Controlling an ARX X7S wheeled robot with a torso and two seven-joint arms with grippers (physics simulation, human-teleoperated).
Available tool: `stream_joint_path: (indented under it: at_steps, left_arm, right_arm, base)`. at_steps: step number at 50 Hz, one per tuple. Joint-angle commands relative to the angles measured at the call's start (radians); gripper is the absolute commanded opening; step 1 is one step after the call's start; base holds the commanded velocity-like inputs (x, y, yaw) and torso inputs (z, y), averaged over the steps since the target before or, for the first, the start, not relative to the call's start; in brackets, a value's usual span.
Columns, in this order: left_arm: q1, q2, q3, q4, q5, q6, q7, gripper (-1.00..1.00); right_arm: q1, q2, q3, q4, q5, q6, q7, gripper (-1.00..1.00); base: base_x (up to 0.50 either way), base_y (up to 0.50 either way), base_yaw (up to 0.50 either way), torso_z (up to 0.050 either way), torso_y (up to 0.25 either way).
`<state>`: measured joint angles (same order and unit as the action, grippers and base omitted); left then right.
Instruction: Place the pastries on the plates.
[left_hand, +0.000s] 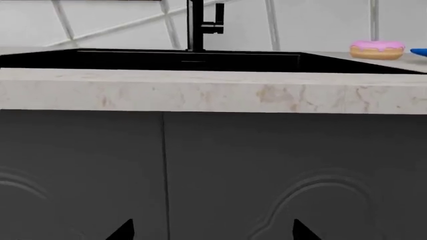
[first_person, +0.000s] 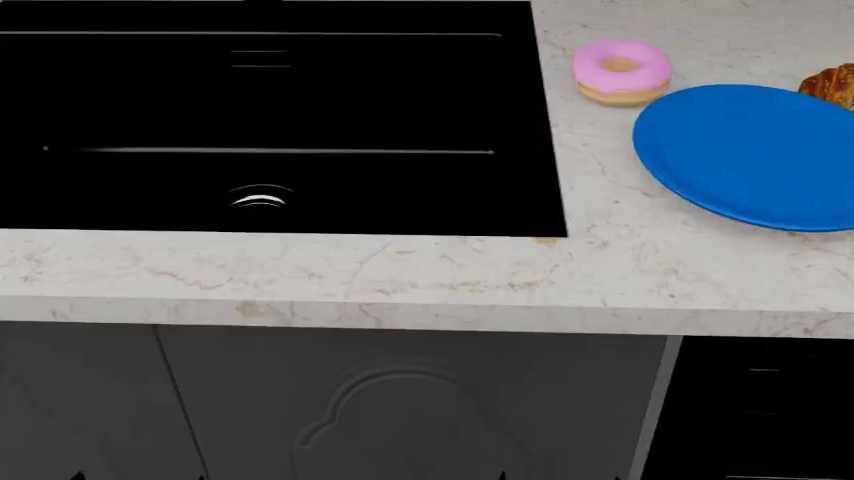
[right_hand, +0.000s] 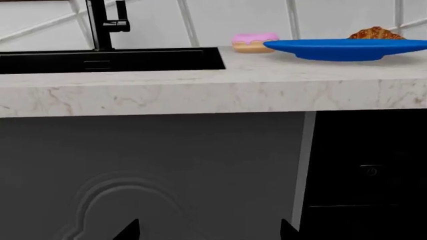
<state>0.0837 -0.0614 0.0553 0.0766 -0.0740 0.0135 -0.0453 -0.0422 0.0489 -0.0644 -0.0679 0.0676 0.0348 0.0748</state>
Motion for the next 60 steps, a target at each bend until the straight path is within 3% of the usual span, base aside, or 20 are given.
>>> stream_joint_path:
  at_steps: [1,44,48,54,60]
  left_arm:
    - [-0.004,-0.016,0.021,0.005,-0.021,-0.019,-0.020,1.00]
    - [-0.046,-0.059,0.071,-0.031,-0.063,-0.032,-0.072,1.00]
    - [-0.068,-0.098,0.055,0.022,-0.098,-0.061,-0.044,1.00]
    - [-0.147,-0.282,-0.141,0.589,-0.447,-0.615,-0.121,1.00]
    - [-0.262,-0.388,-0.296,0.779,-0.651,-0.864,-0.228,1.00]
  right_arm:
    - [0.001,0.024,-0.025,-0.011,0.019,0.017,0.024,1.00]
    - [0.040,0.067,-0.075,0.025,0.057,0.016,0.082,1.00]
    - [0.058,0.101,-0.098,-0.081,0.010,0.101,0.094,1.00]
    - [0.136,0.227,0.008,-0.639,0.156,0.567,0.070,1.00]
    - [0.284,0.312,0.093,-0.906,0.284,0.897,0.058,1.00]
  base:
    - [0.00,0.00,0.00,0.000,0.000]
    - [0.00,0.00,0.00,0.049,0.017]
    - [0.00,0.00,0.00,0.000,0.000]
    - [0.00,0.00,0.00,0.000,0.000]
    - [0.00,0.00,0.00,0.000,0.000]
